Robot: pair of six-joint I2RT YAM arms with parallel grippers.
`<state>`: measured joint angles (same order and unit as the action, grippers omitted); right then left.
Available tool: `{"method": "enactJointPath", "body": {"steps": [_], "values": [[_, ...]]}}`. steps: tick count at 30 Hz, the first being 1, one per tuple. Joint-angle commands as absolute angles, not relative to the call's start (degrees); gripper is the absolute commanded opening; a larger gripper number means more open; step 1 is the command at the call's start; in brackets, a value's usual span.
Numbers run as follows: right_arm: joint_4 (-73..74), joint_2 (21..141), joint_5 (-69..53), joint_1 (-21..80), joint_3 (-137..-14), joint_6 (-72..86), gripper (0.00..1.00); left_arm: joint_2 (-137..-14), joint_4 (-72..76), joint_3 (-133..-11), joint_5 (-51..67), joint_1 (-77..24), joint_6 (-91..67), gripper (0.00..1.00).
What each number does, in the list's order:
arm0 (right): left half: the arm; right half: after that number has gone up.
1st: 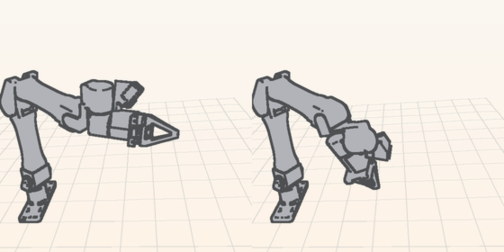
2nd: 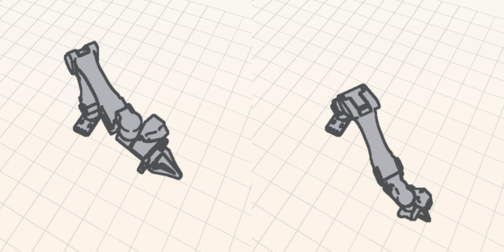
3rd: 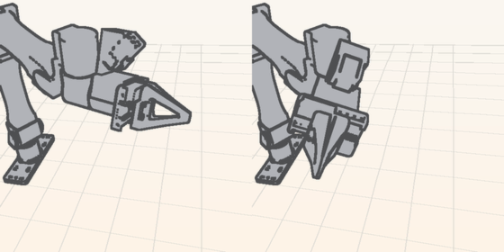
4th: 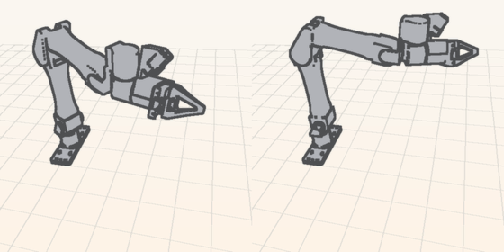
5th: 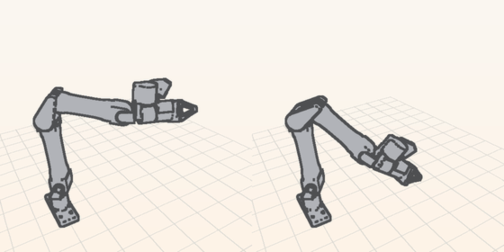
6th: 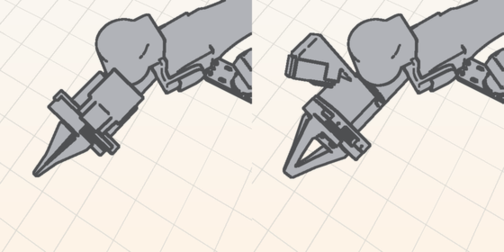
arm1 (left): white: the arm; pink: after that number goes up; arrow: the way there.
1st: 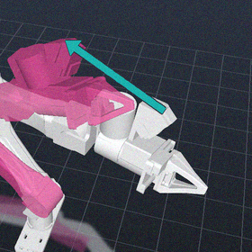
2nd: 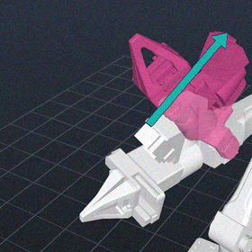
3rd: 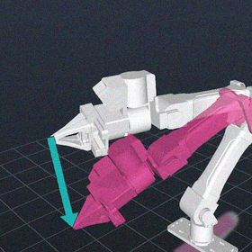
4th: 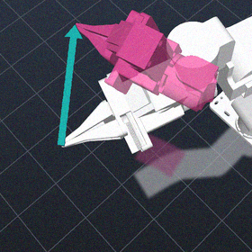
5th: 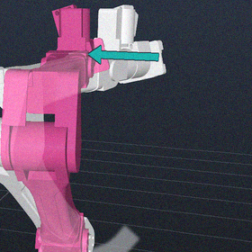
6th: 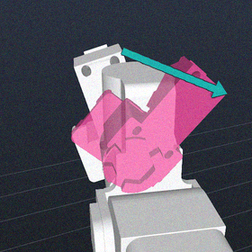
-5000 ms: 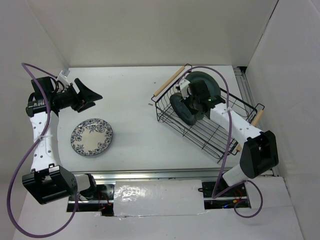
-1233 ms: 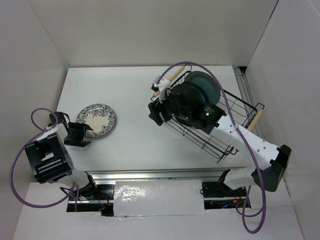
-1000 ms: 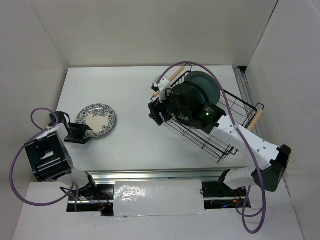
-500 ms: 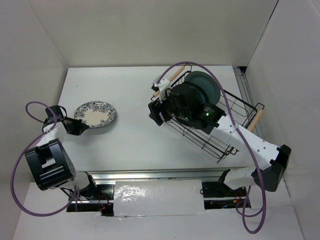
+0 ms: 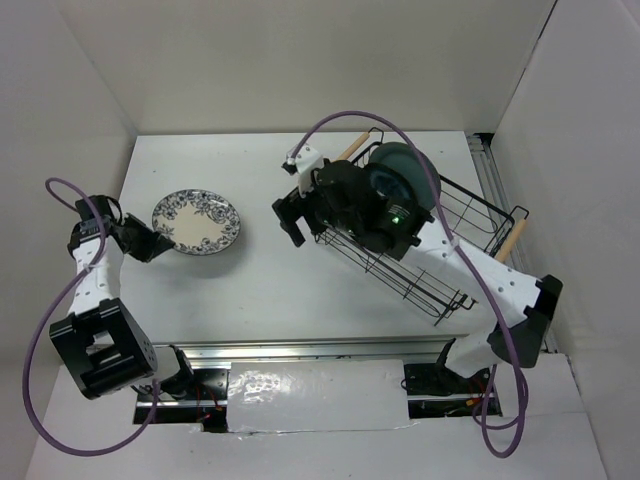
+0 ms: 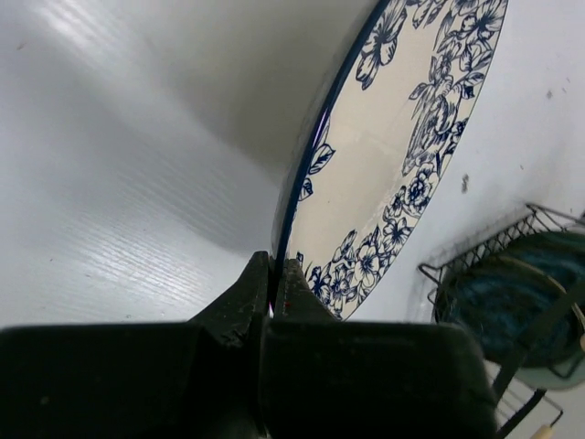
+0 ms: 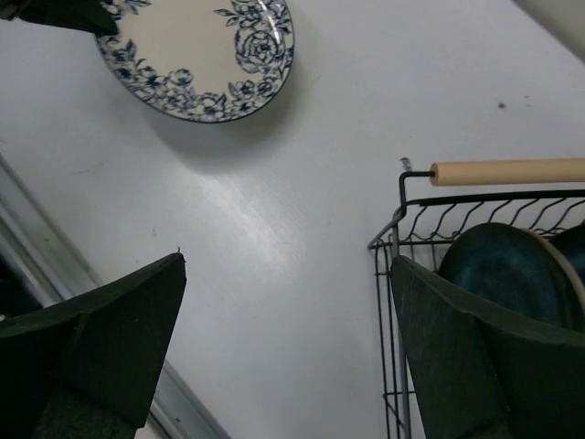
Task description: Load the plates into the dish rack
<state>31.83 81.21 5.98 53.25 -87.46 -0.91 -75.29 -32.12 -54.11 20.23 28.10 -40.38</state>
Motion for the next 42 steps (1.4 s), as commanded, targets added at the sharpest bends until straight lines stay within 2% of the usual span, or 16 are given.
{"method": "enactJointPath", "body": {"steps": [1, 4, 6, 11, 15, 20, 23, 32, 34, 35, 37, 38, 39, 40, 41, 42], "values": [[34.36, 85.25, 16.48, 55.72, -94.47, -1.49, 1.00, -71.46, -30.41, -59.67, 31.62, 28.13, -35.95, 0.00], [35.86, 90.42, 24.23, 58.09, -101.32, -3.25, 1.00, -70.84, -32.77, -62.30, 35.75, 28.13, -33.23, 0.00], [35.34, 94.11, 23.21, 57.40, -105.54, -3.87, 1.00, -70.31, -34.53, -64.67, 37.69, 28.13, -32.44, 0.00], [38.21, 101.76, 8.22, 52.92, -118.69, -0.72, 0.96, -68.12, -37.61, -69.16, 44.99, 28.13, -30.33, 0.00], [41.04, 107.83, -3.56, 48.44, -127.96, 4.91, 0.99, -66.98, -38.58, -71.71, 50.79, 28.21, -29.88, 0.00], [35.16, 109.95, -23.87, 41.23, -126.39, 13.61, 0.89, -65.66, -37.18, -71.89, 58.43, 28.21, -30.23, 0.00], [34.28, 112.41, -30.73, 38.33, -127.35, 17.48, 0.87, -65.48, -37.18, -72.95, 60.72, 28.13, -30.50, 0.00], [29.72, 115.14, -42.44, 37.71, -125.25, 21.53, 0.81, -64.34, -34.37, -71.02, 66.00, 28.12, -31.64, 0.00], [24.63, 114.70, -47.79, 37.79, -122.01, 23.81, 0.72, -64.25, -34.02, -70.67, 66.27, 28.04, -31.81, 0.00], [23.39, 114.61, -49.99, 37.88, -121.73, 25.21, 0.60, -64.25, -34.01, -70.66, 66.18, 28.04, -31.82, 0.00], [23.47, 114.70, -51.06, 37.88, -122.17, 25.22, 0.49, -64.34, -34.19, -70.66, 66.09, 28.04, -31.55, 0.00], [23.64, 114.26, -51.15, 37.88, -122.25, 25.05, 0.40, -64.42, -34.36, -70.66, 66.09, 28.04, -31.38, 0.00], [24.08, 113.82, -50.80, 37.88, -122.26, 24.87, 0.21, -64.42, -34.45, -70.66, 65.83, 27.86, -31.20, 0.00], [24.43, 113.21, -50.28, 37.97, -122.17, 24.44, 0.15, -64.25, -34.63, -70.66, 65.66, 27.86, -31.11, 0.00], [25.65, 112.07, -49.49, 37.88, -122.43, 23.65, 0.00, -64.25, -34.72, -70.66, 65.57, 27.77, -31.11, 0.00], [27.06, 111.54, -48.26, 37.88, -122.95, 23.12, 0.00, -64.16, -34.72, -70.75, 66.00, 27.77, -31.03, 0.00]]}}
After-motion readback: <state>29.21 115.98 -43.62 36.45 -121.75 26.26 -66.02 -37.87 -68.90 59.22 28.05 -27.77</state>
